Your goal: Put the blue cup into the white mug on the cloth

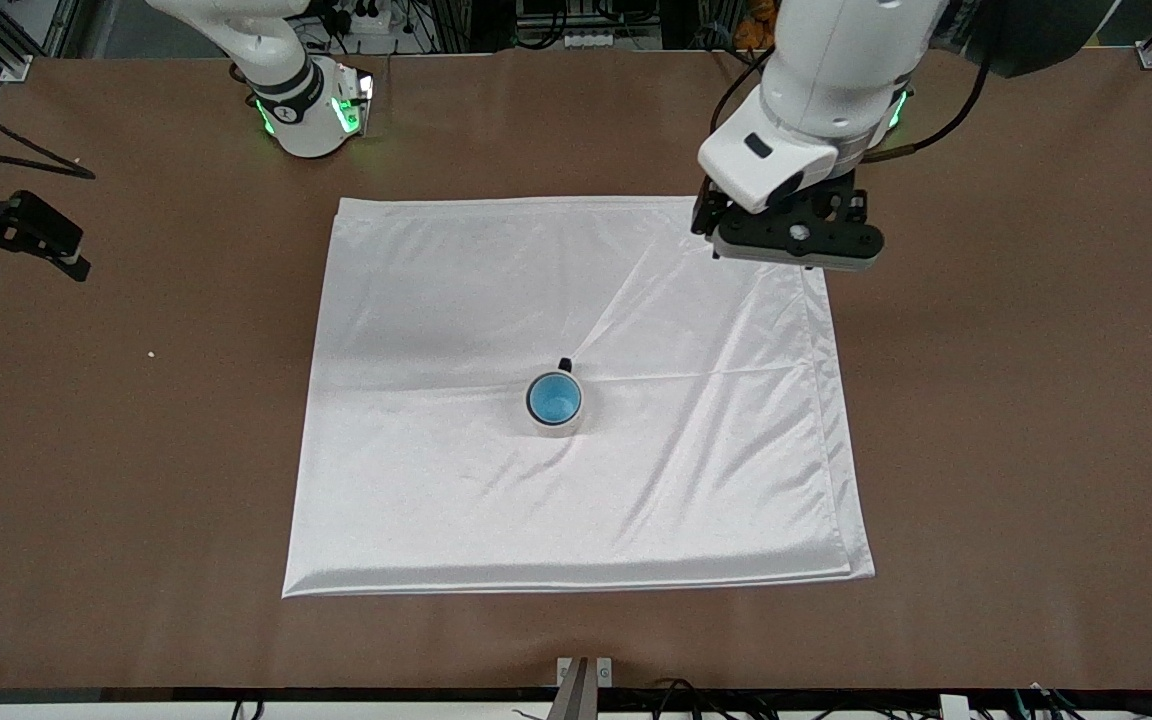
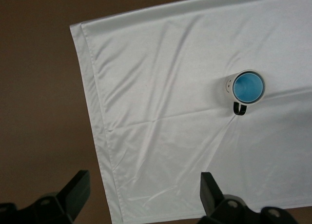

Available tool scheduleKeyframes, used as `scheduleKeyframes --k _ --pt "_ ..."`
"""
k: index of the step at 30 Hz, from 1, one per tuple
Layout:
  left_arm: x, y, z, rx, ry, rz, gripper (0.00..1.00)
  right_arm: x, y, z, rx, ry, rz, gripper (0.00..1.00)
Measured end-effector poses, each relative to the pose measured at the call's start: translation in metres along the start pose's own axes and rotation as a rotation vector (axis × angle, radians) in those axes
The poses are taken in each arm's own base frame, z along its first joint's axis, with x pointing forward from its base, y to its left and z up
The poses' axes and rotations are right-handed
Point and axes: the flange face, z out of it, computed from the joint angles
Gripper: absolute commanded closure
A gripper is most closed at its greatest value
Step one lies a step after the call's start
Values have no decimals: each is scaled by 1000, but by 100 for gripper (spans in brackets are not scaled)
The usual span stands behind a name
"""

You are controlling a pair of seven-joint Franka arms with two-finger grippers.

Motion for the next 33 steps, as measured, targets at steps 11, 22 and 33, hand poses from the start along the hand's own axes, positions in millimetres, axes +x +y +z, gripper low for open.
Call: scheduleKeyframes --k 11,22,33 --pt "-22 -91 -16 -59 -86 -129 0 0 7 -3 -5 7 11 0" --pt "-33 -134 11 -46 -149 -150 0 0 7 4 -5 -17 8 0" --pt "-35 -133 27 -38 -174 -150 0 1 -4 21 -3 -52 -13 0"
